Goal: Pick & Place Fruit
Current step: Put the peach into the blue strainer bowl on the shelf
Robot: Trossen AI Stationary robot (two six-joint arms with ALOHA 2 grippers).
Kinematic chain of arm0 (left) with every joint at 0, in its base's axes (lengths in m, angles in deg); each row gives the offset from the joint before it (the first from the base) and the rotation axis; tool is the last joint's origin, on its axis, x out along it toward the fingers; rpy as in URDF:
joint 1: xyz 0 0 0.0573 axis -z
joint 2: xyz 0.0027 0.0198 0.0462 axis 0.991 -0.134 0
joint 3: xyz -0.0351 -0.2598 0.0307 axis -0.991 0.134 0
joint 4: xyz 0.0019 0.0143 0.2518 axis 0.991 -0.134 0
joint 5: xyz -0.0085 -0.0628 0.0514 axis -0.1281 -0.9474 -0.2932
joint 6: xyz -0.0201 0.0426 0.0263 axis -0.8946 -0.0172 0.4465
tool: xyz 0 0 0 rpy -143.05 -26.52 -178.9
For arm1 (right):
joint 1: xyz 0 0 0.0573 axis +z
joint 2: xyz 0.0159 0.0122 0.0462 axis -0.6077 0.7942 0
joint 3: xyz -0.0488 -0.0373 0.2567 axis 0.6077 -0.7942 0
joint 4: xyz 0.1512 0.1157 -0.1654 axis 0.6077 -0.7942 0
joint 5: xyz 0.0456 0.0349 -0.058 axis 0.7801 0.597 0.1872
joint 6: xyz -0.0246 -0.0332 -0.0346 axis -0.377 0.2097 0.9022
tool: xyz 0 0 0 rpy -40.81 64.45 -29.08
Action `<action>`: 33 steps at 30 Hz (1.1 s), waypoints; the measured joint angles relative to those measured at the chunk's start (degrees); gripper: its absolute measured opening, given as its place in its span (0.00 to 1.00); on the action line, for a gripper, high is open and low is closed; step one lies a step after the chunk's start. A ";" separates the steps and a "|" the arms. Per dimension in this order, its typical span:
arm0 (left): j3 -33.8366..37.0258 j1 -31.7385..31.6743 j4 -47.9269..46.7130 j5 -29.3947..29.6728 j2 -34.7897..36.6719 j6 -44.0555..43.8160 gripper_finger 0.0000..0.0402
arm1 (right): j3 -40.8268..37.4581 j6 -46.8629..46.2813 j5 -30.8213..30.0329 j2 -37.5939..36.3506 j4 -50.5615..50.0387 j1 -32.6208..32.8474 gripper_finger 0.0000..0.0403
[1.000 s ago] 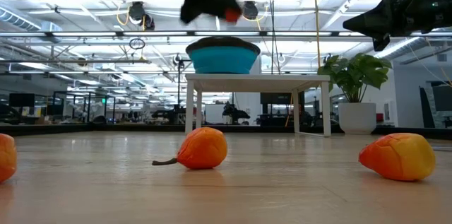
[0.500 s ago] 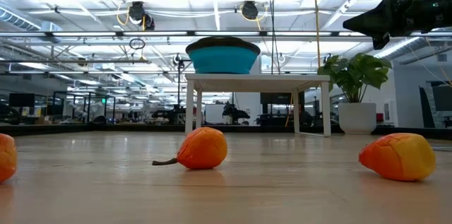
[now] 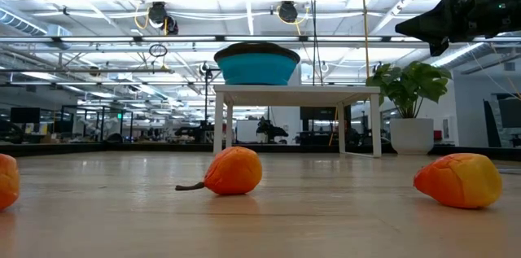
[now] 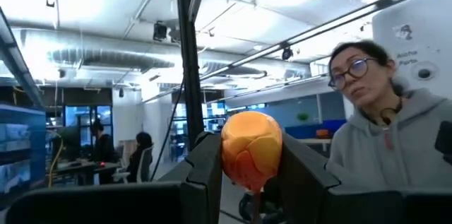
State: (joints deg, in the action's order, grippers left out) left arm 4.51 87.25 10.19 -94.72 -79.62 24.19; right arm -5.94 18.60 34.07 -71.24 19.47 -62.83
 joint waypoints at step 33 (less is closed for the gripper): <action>0.00 -9.96 -45.08 38.78 -0.09 -27.80 0.26 | 0.00 -0.44 -0.13 0.00 0.02 -0.01 0.00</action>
State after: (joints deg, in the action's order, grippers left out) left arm 4.51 77.29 -34.88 -55.94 -79.71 -3.61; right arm -5.94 18.16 33.94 -71.24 19.49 -62.83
